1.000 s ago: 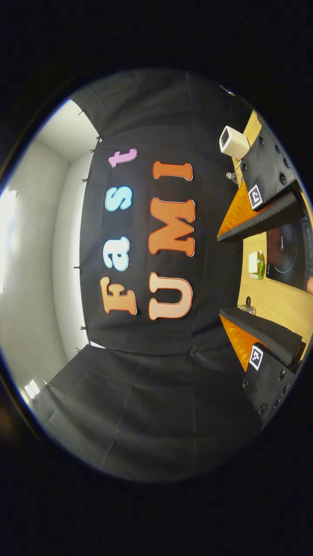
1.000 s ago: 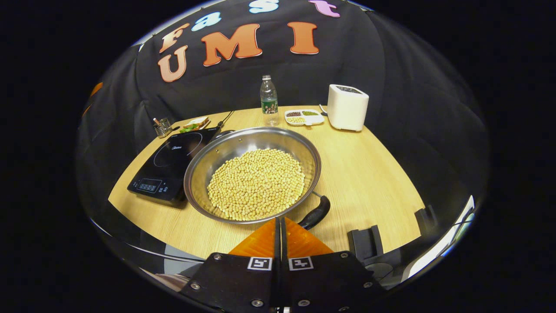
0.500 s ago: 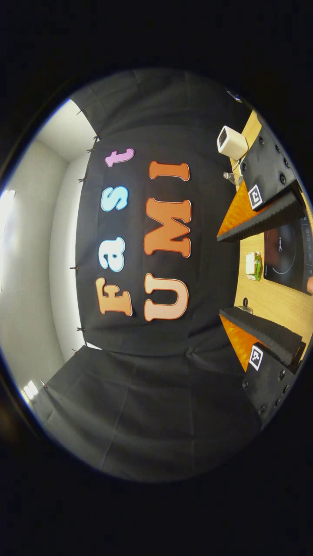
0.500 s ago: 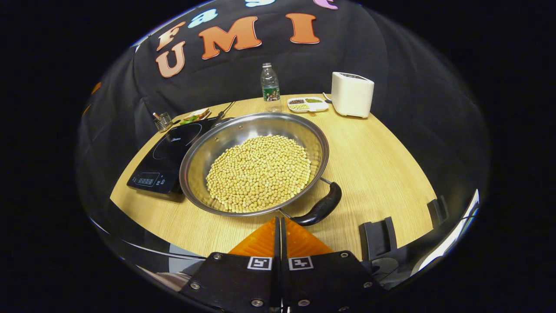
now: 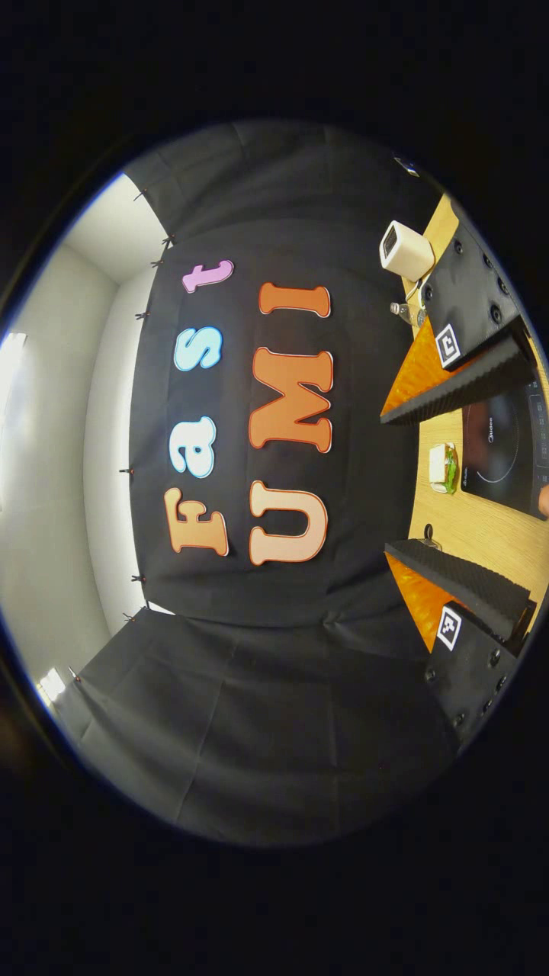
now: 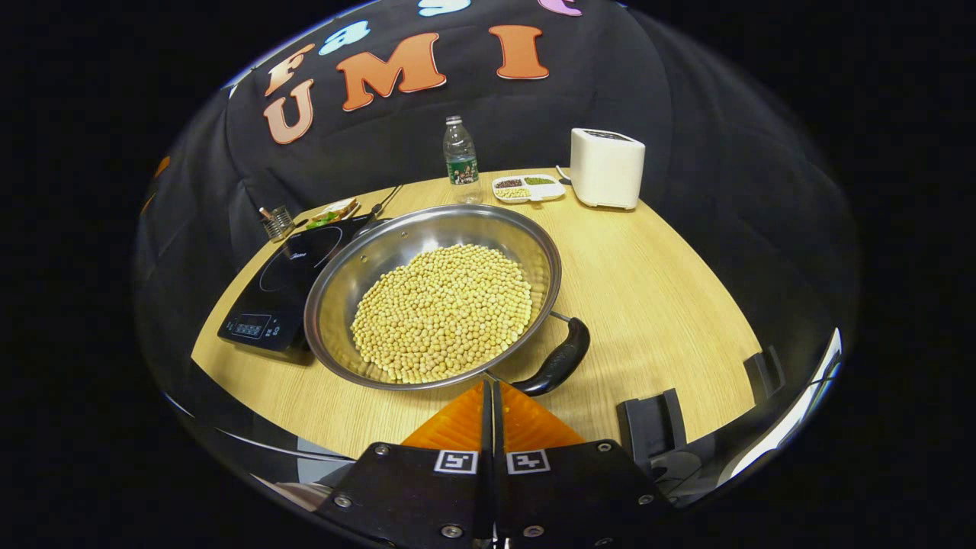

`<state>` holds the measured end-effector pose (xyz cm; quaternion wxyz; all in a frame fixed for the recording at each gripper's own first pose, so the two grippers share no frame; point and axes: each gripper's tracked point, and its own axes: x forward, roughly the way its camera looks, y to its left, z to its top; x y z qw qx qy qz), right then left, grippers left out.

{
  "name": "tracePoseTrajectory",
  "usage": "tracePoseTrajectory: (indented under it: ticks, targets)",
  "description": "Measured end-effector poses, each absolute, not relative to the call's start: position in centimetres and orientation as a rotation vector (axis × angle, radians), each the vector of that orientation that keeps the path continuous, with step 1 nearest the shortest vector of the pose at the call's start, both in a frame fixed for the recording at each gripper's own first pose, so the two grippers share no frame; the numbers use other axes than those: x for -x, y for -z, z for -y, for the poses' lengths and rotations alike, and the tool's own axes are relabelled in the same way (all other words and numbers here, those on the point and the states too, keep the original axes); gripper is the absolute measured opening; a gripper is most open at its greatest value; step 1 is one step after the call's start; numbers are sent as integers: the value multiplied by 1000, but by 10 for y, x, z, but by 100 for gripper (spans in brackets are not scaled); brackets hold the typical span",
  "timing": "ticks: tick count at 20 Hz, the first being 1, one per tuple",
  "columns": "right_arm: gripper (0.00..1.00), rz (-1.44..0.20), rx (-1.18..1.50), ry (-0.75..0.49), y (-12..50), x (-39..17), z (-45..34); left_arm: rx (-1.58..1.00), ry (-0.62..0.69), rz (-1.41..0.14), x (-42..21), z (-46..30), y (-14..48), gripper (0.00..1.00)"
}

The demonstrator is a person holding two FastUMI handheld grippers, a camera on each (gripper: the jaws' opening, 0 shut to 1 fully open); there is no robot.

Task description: First push the handle of the pot to place it horizontally, then grasp the pot with both hands and set it on the induction cooktop.

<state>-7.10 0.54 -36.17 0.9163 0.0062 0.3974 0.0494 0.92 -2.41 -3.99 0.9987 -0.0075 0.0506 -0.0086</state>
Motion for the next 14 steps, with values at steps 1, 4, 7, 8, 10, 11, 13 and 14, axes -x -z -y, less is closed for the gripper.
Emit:
tracePoseTrajectory:
  ticks: [1, 4, 7, 8, 10, 11, 13, 14]
  targets:
    - [0, -816, -13, -97, 362, 69, -4, 13, 17, -102, -10, 25, 40, 97]
    - [0, -811, -18, -86, 363, 64, 2, 8, 19, -101, -10, 29, 41, 98]
    - [0, -808, -23, -75, 362, 57, 7, 5, 23, -98, -11, 31, 39, 98]
    - [0, -806, -23, -70, 363, 56, 10, 6, 22, -97, -12, 31, 39, 98]
    - [0, -805, -22, -62, 362, 51, 13, 10, 20, -102, -14, 32, 41, 98]
    - [0, -803, -22, -58, 362, 49, 15, 12, 19, -106, -15, 33, 43, 98]
    - [0, -802, -20, -54, 362, 45, 18, 17, 16, -118, -18, 32, 48, 98]
    - [0, -800, -19, -51, 362, 44, 20, 18, 15, -124, -19, 33, 50, 98]
